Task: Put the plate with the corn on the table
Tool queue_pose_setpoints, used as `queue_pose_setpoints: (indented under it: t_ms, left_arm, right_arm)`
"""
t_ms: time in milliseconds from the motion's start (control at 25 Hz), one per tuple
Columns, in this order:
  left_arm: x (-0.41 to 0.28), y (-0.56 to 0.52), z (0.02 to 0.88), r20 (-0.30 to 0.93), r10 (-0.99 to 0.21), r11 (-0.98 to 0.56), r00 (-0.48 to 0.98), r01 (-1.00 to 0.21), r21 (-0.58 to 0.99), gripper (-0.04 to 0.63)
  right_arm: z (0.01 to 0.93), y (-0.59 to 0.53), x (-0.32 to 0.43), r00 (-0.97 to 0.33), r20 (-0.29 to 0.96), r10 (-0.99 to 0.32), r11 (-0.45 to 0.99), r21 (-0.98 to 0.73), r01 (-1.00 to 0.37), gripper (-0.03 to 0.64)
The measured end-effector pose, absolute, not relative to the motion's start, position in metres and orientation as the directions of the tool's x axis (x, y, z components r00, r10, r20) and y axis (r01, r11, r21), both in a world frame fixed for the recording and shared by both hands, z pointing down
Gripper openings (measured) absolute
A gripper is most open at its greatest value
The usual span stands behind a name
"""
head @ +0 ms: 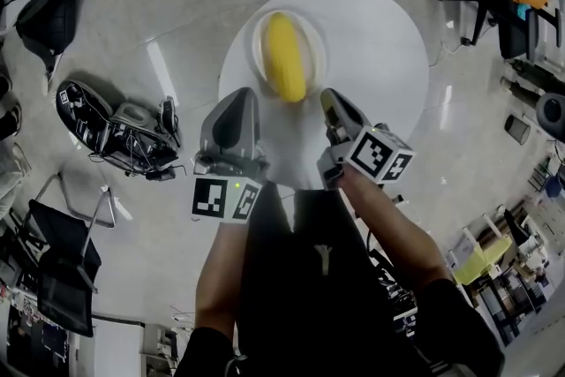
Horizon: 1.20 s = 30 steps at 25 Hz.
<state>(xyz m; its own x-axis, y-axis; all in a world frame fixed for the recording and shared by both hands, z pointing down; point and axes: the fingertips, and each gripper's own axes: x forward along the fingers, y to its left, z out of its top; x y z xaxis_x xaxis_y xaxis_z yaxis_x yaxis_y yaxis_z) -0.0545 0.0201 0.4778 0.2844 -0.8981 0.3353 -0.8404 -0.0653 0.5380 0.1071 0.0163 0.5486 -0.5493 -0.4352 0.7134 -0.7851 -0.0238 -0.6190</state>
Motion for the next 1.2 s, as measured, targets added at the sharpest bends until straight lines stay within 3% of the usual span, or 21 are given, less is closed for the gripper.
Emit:
queue_pose_setpoints:
  t_ms: [680,1200]
  left_arm:
    - [-0.041,0.023,0.374,0.293,-0.921,-0.104,0.257,-0.886,0.451,0.006]
    - [-0.004,0.038,0.289,0.208,-0.950,-0.146,0.234,-0.919,0.365,0.006]
  right_arm:
    - [0.457,0.016,0.076,-0.622,0.640,-0.451,0.230,-0.591,-0.773,0.009]
    - [0.363,0.012,0.097,-0.624,0.554,-0.551,0.402,-0.479,-0.780,0.009]
